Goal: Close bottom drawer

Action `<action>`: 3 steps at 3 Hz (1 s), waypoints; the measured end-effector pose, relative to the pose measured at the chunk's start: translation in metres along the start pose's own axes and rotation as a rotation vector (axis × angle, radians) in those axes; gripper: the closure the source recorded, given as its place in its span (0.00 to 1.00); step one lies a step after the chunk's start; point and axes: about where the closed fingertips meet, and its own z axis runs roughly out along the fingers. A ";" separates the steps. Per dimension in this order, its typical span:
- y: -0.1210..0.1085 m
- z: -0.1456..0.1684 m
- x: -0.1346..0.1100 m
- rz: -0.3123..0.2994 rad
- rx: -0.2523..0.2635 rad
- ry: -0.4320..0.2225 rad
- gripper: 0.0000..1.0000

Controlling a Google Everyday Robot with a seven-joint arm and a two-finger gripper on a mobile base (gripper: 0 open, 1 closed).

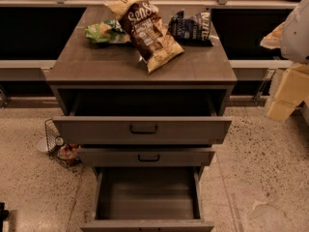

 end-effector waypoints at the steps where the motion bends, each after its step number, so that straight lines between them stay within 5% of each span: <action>1: 0.000 0.000 0.000 0.000 0.000 0.000 0.00; 2: -0.002 0.032 0.009 0.019 0.012 -0.096 0.25; 3: 0.001 0.111 0.031 -0.008 -0.020 -0.203 0.48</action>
Offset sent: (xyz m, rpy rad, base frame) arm 0.0336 -0.0213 -0.0776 0.2781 -0.1407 -0.0089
